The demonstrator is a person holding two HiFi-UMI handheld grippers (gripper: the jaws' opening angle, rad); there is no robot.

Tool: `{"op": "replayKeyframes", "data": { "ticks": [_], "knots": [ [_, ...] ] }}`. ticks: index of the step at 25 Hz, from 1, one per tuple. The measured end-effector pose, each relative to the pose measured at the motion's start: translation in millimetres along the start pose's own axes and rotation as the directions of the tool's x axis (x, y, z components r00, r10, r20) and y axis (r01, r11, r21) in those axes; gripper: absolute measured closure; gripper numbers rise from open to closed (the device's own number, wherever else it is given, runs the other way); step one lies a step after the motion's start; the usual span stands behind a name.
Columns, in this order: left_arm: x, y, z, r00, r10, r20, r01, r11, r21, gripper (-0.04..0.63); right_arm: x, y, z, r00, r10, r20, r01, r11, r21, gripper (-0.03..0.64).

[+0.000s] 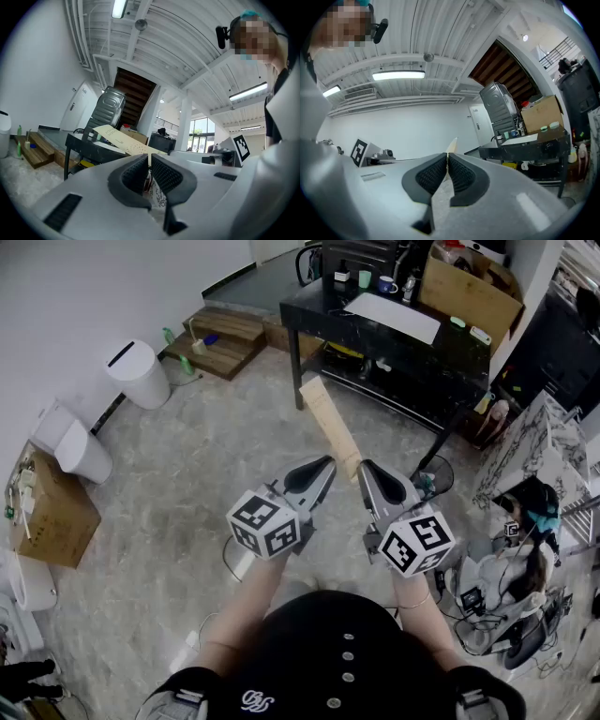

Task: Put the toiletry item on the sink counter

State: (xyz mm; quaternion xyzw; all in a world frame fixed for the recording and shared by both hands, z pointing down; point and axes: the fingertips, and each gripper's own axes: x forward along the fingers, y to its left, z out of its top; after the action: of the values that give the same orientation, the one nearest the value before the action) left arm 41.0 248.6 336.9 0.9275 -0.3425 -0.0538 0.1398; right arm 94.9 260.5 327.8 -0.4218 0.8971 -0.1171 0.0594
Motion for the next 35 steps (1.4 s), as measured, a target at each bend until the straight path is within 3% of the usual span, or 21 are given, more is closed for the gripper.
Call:
{"op": "replayKeyframes", "data": {
  "ticks": [20, 35],
  "knots": [
    [-21, 15, 6, 1.000, 0.007, 0.020, -0.007, 1.000, -0.007, 0.581, 11, 12, -12, 1.000, -0.017, 0.008, 0.016, 0.998, 0.068, 0.603],
    [-29, 41, -24, 1.000, 0.028, -0.004, -0.028, 0.995, -0.092, 0.581, 31, 12, -34, 0.999, -0.010, -0.032, 0.012, 0.996, 0.089, 0.603]
  ]
}}
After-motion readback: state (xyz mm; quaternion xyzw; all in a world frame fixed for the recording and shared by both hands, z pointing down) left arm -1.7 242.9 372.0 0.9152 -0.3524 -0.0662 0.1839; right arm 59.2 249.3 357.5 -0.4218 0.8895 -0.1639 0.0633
